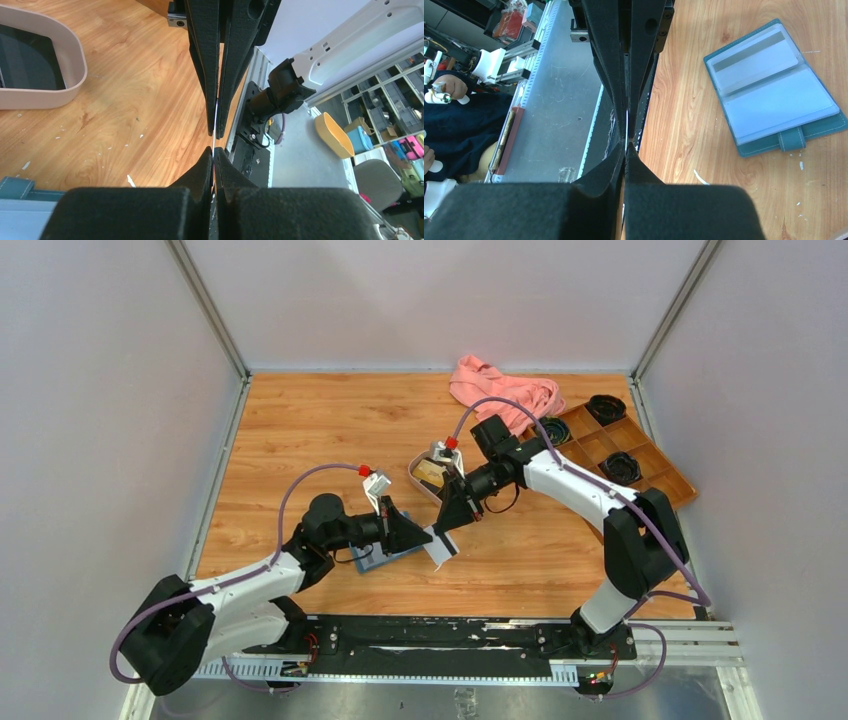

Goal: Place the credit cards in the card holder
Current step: Insert the credit card into the card holder.

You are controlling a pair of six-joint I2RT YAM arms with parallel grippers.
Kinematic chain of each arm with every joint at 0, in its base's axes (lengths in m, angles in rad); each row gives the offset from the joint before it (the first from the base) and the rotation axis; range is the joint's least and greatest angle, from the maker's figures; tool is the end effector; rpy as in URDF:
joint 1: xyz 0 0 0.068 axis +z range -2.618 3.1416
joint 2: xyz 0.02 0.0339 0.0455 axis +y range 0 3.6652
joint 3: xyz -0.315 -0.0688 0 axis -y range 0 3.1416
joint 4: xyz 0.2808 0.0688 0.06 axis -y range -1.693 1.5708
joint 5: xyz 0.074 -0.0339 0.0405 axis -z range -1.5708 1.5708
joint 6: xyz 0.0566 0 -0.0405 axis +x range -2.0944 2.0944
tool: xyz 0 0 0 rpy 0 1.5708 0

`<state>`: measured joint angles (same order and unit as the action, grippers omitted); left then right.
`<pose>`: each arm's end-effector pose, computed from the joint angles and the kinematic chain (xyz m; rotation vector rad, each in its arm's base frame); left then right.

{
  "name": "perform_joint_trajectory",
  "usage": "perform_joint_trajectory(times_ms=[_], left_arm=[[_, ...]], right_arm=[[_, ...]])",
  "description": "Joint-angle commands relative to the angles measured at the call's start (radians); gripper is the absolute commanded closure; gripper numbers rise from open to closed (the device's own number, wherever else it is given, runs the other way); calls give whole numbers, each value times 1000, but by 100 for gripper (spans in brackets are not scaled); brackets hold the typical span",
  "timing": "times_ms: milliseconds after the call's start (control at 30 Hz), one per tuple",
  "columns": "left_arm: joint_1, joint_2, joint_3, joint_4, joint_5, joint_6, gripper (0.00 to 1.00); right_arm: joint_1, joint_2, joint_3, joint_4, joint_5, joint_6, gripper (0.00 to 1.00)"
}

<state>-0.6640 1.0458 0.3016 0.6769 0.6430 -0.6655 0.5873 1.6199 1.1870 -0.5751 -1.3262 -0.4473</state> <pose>0.1589 -0.1675 0.2320 0.5530 1.7806 -1.4933 0.2712 0.2465 0.2906 -1.4803 1.6233 1.7130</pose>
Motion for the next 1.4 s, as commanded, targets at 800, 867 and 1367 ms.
perform_joint_trajectory(times_ms=[800,867,1367], left_arm=[[71,-712,-81,-832,-705,-55,0],[70,-692,-74,-869,-730,-66,0],[70,-670,-111,-1000,-903,-123,24]], right_arm=[[-25,-44,-468,1178,300,1056,100],[-13,-34,-521,1334,369,1157,100],[136,171,-468,1522,716,1273,100]])
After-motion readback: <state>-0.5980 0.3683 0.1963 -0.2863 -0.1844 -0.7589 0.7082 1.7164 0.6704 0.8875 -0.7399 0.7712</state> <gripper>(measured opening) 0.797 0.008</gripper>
